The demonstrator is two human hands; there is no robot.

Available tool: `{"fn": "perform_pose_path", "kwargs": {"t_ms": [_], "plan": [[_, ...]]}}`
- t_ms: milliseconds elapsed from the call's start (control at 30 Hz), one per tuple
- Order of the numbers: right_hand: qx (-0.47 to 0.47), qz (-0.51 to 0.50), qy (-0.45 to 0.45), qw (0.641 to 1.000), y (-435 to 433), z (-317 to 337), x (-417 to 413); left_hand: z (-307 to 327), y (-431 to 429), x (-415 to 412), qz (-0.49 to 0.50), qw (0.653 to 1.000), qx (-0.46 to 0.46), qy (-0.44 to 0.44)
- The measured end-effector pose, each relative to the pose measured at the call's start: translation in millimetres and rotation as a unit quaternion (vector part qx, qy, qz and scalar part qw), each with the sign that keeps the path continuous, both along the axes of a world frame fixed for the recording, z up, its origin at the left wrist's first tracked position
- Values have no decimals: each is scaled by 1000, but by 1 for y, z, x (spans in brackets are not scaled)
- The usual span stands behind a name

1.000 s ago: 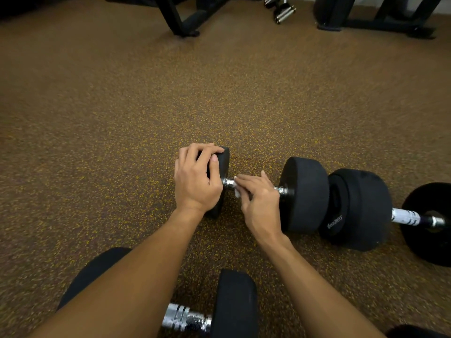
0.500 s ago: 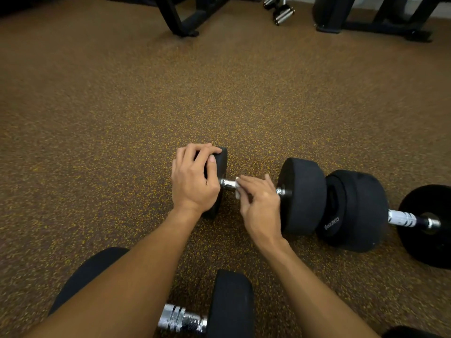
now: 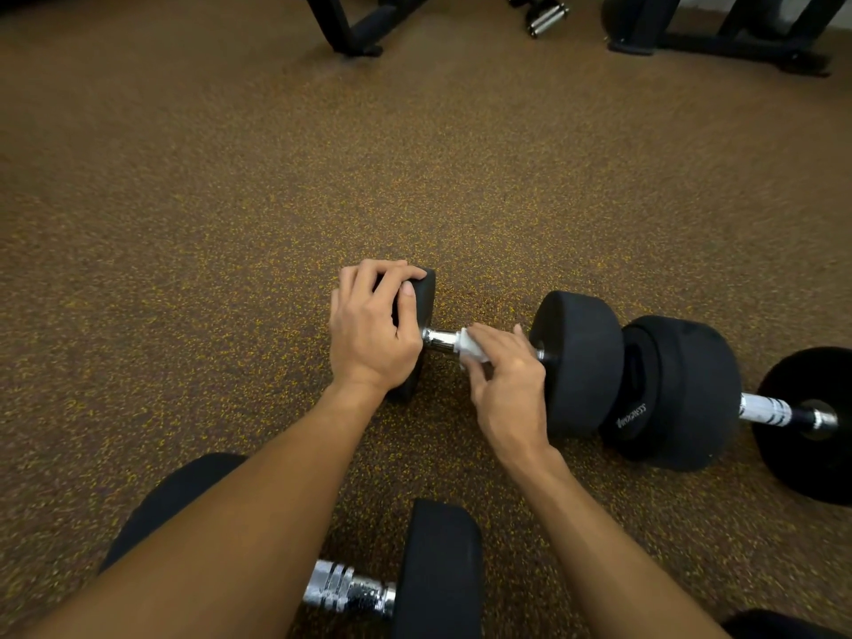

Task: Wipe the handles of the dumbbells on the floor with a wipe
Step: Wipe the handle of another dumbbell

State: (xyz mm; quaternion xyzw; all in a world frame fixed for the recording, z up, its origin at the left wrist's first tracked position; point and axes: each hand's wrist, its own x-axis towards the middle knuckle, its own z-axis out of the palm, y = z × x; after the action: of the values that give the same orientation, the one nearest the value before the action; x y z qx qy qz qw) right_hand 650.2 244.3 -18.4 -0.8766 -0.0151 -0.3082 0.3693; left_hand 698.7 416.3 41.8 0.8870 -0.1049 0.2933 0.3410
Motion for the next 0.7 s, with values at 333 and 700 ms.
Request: {"fn": "perform_pose_path", "kwargs": {"t_ms": [333, 700], "plan": [[-69, 82, -28, 994, 3, -3, 16, 0, -1, 0, 1, 1000, 2, 5], [-139, 80, -44, 986, 7, -7, 18, 0, 0, 0, -1, 1000, 1, -7]]}}
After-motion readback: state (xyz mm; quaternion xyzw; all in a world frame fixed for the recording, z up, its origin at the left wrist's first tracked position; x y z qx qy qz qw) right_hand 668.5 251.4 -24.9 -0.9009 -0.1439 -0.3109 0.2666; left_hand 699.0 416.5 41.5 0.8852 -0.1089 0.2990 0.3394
